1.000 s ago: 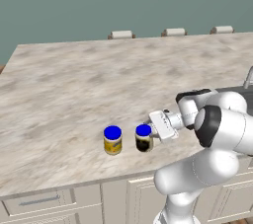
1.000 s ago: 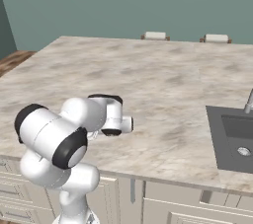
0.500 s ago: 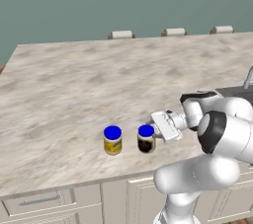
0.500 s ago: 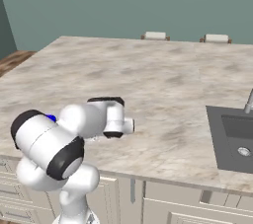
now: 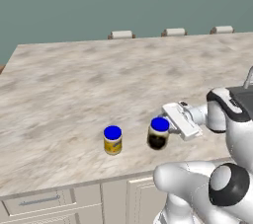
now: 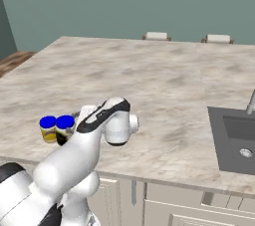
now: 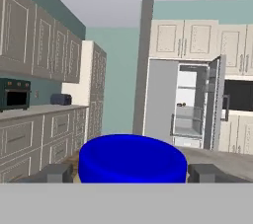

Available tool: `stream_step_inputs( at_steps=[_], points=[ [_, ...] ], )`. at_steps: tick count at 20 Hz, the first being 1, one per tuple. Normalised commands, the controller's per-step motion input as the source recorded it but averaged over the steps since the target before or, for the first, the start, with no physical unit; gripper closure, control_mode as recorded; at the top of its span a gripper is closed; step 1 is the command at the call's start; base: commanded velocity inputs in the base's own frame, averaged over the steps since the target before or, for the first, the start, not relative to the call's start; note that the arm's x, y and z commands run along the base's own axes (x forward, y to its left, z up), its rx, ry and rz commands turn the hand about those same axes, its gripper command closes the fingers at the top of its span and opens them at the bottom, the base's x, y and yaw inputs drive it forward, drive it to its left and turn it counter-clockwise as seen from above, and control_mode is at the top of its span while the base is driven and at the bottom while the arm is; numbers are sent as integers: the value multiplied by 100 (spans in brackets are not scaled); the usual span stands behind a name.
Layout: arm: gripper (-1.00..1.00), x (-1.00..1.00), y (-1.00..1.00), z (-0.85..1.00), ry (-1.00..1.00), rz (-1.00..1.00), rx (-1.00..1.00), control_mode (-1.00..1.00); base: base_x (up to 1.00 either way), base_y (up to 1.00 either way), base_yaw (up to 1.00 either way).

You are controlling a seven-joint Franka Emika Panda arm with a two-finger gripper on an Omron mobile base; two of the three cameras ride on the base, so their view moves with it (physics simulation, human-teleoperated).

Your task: Place the mayonnaise and mayonnaise from the counter to the top shelf of the fridge. If the existing items in the fridge are on the top shelf, move them to other shelves.

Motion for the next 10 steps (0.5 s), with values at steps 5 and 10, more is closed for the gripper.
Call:
stream_step_inputs(
  at_steps=[5,10],
  points=[
    [100,-100,-1,100,-11,-5,0,-100,0,0,0],
    [100,-100,6,97,-6,-5,0,-100,0,0,0]
  ],
)
